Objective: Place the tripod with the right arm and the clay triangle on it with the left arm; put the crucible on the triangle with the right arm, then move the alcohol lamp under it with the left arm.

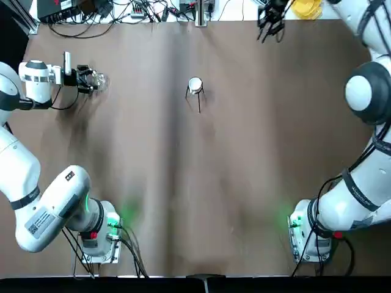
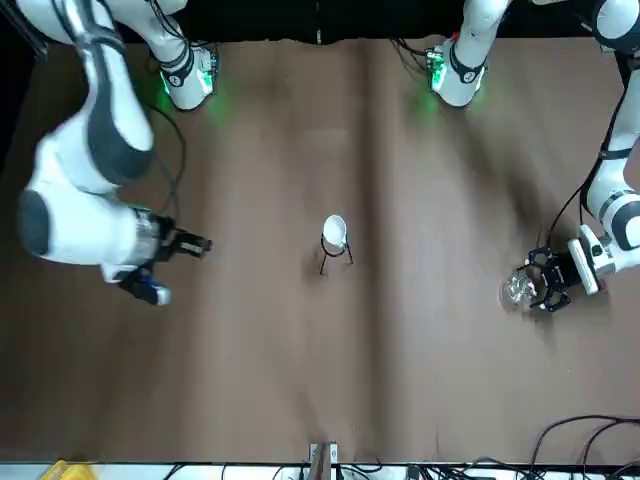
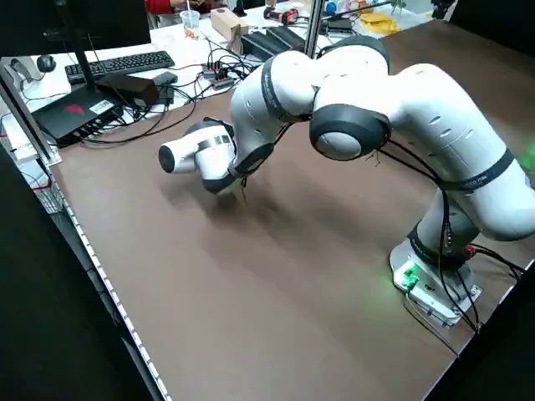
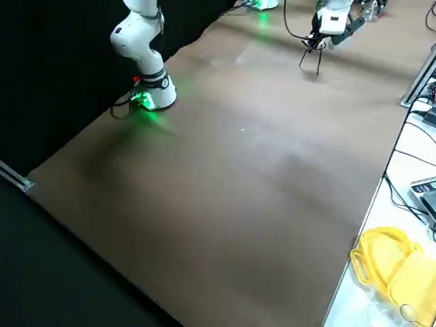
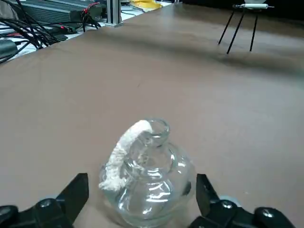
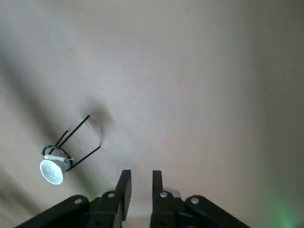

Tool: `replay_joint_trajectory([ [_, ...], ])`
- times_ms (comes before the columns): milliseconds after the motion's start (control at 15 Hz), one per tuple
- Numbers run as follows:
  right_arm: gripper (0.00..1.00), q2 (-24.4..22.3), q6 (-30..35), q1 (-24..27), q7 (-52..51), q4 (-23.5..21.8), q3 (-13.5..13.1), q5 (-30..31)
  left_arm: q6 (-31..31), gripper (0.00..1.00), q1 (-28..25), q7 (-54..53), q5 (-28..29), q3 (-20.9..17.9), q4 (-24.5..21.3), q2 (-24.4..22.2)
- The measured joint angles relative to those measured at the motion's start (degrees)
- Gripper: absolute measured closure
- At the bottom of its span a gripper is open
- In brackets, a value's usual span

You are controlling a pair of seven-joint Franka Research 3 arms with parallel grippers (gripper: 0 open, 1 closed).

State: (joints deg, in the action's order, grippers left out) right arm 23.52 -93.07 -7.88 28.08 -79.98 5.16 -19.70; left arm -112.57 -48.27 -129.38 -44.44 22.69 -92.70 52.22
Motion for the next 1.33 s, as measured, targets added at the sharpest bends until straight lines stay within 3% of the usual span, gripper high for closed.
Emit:
replay_joint_trajectory([
  [733,0.74,-12.1,8.7,16.0,-22.6,0.0,-0.1,8.8,0.0,0.02,0.7,-1.7,-2.4,0.0,-0.1,1.2],
  [1000,0.71,-16.6,9.9,16.2,-24.0,-1.8,0.4,11.0,0.0,0.04,0.9,-1.8,-2.8,0.0,-0.1,1.6],
  [1133,0.71,-19.9,7.4,15.9,-24.0,-5.6,0.9,11.1,0.0,0.12,0.9,-2.2,-2.8,0.0,-0.1,1.6],
  [1333,0.70,-23.8,4.7,15.0,-24.1,-10.6,1.3,11.1,0.1,0.12,1.1,-3.4,-2.8,0.1,-0.1,1.6],
])
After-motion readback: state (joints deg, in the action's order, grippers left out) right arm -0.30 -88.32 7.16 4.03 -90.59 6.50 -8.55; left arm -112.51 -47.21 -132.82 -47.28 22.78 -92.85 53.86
